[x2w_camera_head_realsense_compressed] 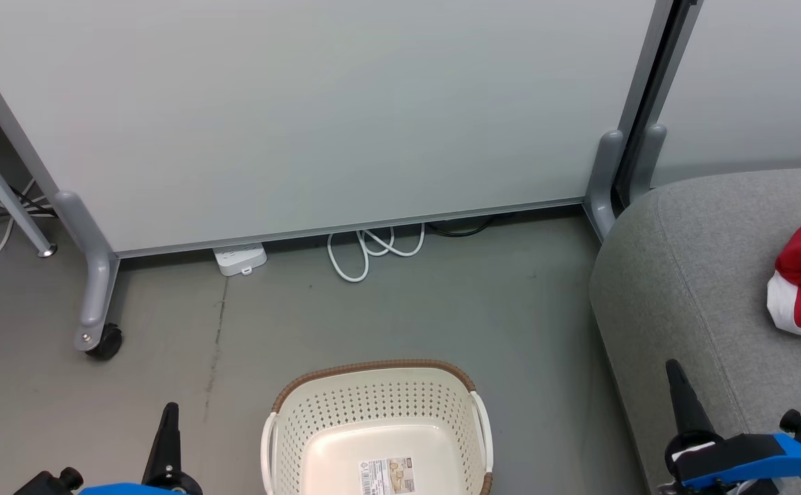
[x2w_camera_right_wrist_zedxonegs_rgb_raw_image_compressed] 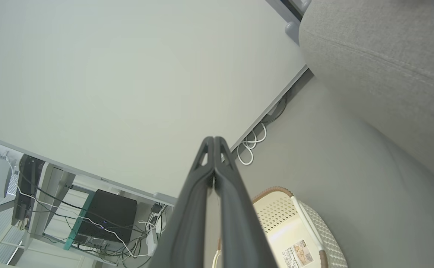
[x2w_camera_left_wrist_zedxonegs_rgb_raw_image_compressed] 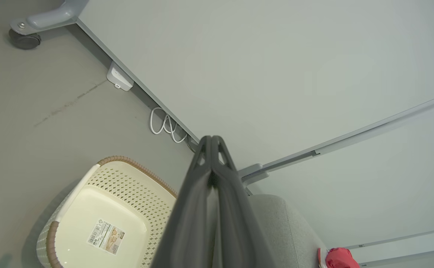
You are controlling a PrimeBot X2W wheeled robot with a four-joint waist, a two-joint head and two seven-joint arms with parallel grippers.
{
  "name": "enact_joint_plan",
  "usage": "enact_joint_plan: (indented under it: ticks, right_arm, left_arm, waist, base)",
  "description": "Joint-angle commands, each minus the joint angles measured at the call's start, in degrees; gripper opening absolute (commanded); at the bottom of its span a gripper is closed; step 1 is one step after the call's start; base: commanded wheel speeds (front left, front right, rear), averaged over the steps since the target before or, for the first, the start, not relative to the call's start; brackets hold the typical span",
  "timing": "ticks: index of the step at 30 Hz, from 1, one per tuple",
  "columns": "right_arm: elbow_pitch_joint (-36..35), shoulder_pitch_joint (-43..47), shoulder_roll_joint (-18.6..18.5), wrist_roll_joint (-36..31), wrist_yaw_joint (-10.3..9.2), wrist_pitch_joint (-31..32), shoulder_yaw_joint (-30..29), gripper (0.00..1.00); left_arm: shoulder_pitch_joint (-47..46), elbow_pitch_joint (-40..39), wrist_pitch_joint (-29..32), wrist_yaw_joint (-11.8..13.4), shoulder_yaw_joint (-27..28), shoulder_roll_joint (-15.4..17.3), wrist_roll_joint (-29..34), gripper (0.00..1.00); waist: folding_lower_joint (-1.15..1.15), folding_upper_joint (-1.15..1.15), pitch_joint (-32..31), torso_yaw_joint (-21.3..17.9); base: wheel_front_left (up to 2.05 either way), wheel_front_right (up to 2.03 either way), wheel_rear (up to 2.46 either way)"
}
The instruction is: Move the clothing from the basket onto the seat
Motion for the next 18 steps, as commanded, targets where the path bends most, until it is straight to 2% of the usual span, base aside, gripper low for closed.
enact_joint_plan:
  ticks: [1, 18]
  right_arm:
    - [-0.35, -1.46, -0.13, 2.38, -0.03, 0.32, -0.28, 0.0]
    - [0.23, -2.65, -0.15, 13.56, -0.05, 1.28, -0.78, 0.0]
  left_arm:
    - [-1.75, -1.04, 0.54, -0.2, 0.65, 0.27, -1.94, 0.0]
    - [-2.45, -2.62, 3.27, -0.26, 2.3, 0.33, -11.39, 0.0]
  waist:
    - [-0.01, 0.0, 0.01, -0.03]
    - [-0.01, 0.0, 0.06, -0.33]
  base:
    - [0.0, 0.0, 0.0]
    - [0.0, 0.0, 0.0]
